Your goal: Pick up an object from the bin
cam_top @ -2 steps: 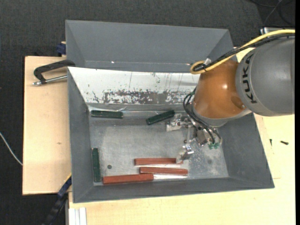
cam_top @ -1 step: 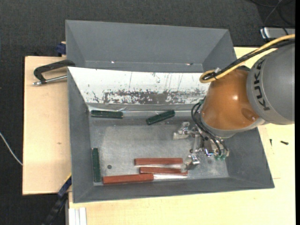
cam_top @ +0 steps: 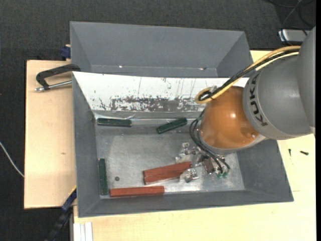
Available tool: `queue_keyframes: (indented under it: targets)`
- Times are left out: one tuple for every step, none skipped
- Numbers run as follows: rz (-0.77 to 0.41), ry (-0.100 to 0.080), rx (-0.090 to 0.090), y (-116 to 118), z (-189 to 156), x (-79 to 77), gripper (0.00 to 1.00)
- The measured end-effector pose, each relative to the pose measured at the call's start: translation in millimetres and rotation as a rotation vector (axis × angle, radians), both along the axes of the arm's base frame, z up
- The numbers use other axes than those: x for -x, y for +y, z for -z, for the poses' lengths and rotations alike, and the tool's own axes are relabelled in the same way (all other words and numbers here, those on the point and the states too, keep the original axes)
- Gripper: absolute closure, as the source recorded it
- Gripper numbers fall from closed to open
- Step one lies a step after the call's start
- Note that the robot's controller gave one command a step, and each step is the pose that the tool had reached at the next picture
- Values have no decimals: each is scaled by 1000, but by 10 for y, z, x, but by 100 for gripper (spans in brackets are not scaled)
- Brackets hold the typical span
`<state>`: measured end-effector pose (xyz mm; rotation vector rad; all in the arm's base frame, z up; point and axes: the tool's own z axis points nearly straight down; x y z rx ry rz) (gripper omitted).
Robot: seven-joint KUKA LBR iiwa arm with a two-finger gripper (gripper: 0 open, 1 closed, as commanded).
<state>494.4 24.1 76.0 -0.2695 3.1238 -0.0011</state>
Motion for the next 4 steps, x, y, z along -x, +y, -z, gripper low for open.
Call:
queue_keyframes:
  targets:
    - [0, 0, 0, 0, 0, 0, 100]
    - [-31, 2, -1, 114, -1067, -64, 100]
    - [-31, 2, -1, 115, -1067, -63, 100]
    - [-27, 1, -1, 159, -2298, 1, 100]
